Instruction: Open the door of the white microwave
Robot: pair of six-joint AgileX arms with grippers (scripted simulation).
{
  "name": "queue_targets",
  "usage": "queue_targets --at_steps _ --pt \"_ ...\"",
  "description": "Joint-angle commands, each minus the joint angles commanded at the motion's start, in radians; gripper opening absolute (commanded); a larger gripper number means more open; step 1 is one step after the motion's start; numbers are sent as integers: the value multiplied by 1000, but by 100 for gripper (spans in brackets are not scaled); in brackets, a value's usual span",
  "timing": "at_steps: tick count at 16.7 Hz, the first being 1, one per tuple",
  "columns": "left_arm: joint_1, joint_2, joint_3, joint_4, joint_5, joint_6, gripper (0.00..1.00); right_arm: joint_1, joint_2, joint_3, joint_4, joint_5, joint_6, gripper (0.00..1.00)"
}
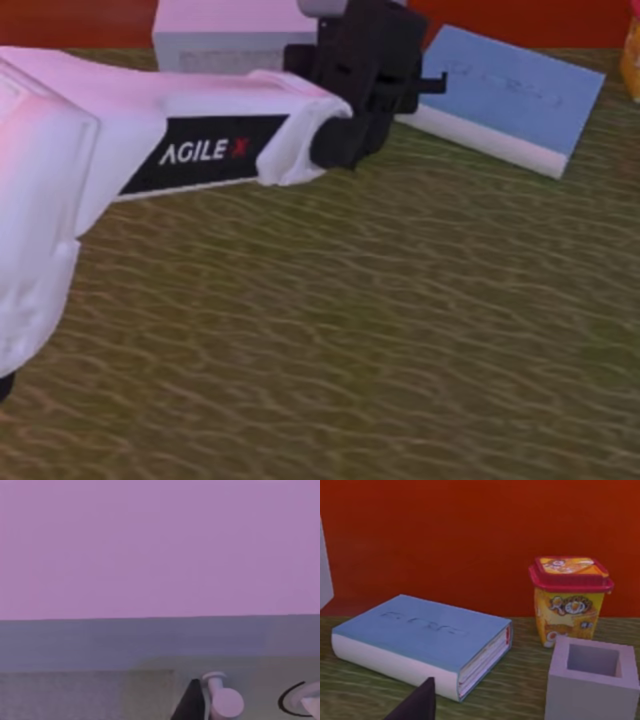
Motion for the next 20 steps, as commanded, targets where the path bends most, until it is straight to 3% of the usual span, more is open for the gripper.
queue_targets --at_steps 3,4,9,20 --pt "0 0 0 0 0 0 0 0 0 0 0 0 0 100" --pt "-62 -28 -42 -3 3 -2 0 0 0 0 0 0 0 100" --pt "-53 9 52 -114 28 -27 0 0 0 0 0 0 0 100" --pt "14 182 609 -938 220 -194 0 0 0 0 0 0 0 100"
